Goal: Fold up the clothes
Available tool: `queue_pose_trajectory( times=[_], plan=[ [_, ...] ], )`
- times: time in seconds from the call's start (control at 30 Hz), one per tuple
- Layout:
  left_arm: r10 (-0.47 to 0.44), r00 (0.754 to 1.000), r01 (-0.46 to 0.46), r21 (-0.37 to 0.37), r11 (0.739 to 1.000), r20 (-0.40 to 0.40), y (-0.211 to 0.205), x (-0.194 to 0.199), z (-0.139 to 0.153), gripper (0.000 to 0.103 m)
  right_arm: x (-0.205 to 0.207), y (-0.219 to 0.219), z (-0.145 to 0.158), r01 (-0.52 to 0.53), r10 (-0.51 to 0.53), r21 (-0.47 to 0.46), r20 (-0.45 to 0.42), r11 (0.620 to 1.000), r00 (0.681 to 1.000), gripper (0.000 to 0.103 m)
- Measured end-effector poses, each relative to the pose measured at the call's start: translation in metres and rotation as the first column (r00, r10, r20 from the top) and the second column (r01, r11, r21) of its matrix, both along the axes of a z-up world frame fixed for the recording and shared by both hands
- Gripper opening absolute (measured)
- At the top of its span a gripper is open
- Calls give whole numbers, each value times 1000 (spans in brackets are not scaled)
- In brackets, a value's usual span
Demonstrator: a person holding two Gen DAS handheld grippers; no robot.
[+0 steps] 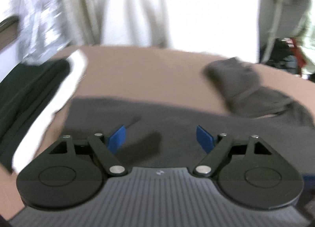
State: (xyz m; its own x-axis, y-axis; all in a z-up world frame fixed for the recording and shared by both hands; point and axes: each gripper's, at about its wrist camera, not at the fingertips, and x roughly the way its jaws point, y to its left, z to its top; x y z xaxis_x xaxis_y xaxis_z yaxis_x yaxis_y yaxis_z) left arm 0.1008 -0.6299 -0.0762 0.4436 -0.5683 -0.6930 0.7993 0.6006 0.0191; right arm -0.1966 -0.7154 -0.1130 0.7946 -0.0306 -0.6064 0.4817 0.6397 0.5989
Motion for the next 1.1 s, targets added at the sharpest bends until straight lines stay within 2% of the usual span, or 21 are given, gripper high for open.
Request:
queue_pose_trajectory(
  times=[0.1,0.23,0.27,0.33,0.4,0.5,0.53,0.6,0.63,0.67,0.7,0.73,0.83,0.9,0.93,1.0,1.03,1.1],
  plan=[
    [-89,996,89,-17,996,3,-43,-21,1,87,-30,-41,7,168,-169,20,61,986,984,70],
    [-184,981,186,24,982,-60,-115,-35,-24,90,-67,-78,1,389,-400,104,117,915,909,70],
    [-200,977,206,73,976,-75,-138,-36,-34,90,-70,-84,-2,410,-420,105,97,906,902,70],
    [-199,979,206,192,960,-54,-181,-41,-52,90,-69,-91,-4,437,-442,83,56,896,895,70],
    [-181,983,165,274,947,34,-215,-44,-67,90,-73,-93,-4,453,-455,57,39,890,890,70],
    [-213,970,171,292,941,118,-252,-42,-81,90,-85,-98,-12,477,-484,106,56,873,873,70],
    [-211,969,164,301,939,131,-263,-38,-86,90,-92,-98,-14,488,-498,127,62,864,865,70],
    [-202,968,148,315,938,148,-282,-32,-96,91,-93,-99,-16,475,-489,144,88,868,868,70],
    [-189,972,141,302,943,136,-286,-30,-98,84,-93,-100,-17,465,-481,147,101,873,871,70],
    [-176,978,141,266,954,110,-286,-25,-97,72,-91,-102,-18,453,-472,160,118,877,874,70],
    [-167,982,145,226,963,84,-285,-21,-94,37,-88,-104,-20,439,-463,174,136,881,876,70],
    [-163,984,146,202,968,69,-284,-19,-92,24,-87,-105,-23,433,-465,201,154,879,872,70],
    [-162,987,161,111,981,2,-271,-10,-75,14,-87,-108,-32,425,-479,275,175,863,860,70],
    [-174,981,174,-6,985,-85,-246,-6,-51,12,-88,-108,-38,423,-492,320,176,848,853,70],
    [-202,972,193,-79,978,-117,-230,-6,-37,12,-89,-109,-41,421,-498,342,176,840,849,70],
    [-295,947,262,-227,938,-127,-189,-18,-10,12,-90,-109,-46,418,-510,386,175,822,842,70],
    [-358,927,311,-299,902,-115,-162,-27,2,12,-91,-110,-49,415,-516,408,175,813,839,70],
    [-507,860,438,-428,790,-55,-96,-49,20,12,-92,-110,-55,410,-528,451,174,793,831,70]
  ],
)
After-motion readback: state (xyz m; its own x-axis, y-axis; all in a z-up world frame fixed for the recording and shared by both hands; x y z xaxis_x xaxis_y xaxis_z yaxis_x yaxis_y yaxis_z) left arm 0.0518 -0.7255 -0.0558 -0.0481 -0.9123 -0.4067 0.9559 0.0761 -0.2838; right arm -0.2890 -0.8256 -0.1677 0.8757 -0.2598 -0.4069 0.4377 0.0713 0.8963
